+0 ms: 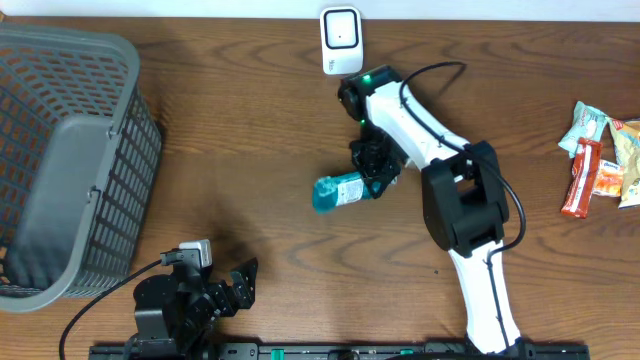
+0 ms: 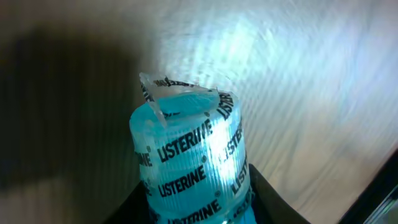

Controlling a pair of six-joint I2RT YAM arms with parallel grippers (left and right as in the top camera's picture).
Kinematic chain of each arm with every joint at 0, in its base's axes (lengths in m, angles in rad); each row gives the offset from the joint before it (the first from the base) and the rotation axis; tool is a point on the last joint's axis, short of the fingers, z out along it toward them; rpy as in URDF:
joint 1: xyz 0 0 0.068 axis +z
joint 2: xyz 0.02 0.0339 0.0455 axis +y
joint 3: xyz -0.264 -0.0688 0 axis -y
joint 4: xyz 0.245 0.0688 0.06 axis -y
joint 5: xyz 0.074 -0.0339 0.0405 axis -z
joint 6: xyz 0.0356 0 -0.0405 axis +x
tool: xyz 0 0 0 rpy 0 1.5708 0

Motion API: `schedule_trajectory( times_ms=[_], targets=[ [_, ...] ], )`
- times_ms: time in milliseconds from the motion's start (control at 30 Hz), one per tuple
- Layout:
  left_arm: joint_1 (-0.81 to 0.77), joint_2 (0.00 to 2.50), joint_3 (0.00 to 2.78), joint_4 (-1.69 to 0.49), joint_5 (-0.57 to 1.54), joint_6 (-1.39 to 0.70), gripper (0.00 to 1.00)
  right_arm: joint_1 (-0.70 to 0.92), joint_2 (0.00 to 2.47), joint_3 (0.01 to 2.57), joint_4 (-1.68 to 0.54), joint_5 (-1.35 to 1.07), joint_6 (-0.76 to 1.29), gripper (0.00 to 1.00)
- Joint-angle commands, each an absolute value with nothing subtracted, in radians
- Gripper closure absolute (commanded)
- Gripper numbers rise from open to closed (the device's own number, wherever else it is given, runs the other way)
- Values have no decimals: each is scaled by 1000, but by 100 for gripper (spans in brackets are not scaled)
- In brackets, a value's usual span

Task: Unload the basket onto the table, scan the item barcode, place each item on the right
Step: 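Hold the Listerine bottle in front of the white scanner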

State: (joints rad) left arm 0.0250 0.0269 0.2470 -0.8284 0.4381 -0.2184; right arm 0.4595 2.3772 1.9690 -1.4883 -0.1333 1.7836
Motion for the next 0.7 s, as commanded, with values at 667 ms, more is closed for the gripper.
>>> schedule_trajectory(
  times_ms=[667],
  targets=[
    [27,23,250,-837,432,-223,2,327,2380,2003,-1702,-403,1862,99]
  ],
)
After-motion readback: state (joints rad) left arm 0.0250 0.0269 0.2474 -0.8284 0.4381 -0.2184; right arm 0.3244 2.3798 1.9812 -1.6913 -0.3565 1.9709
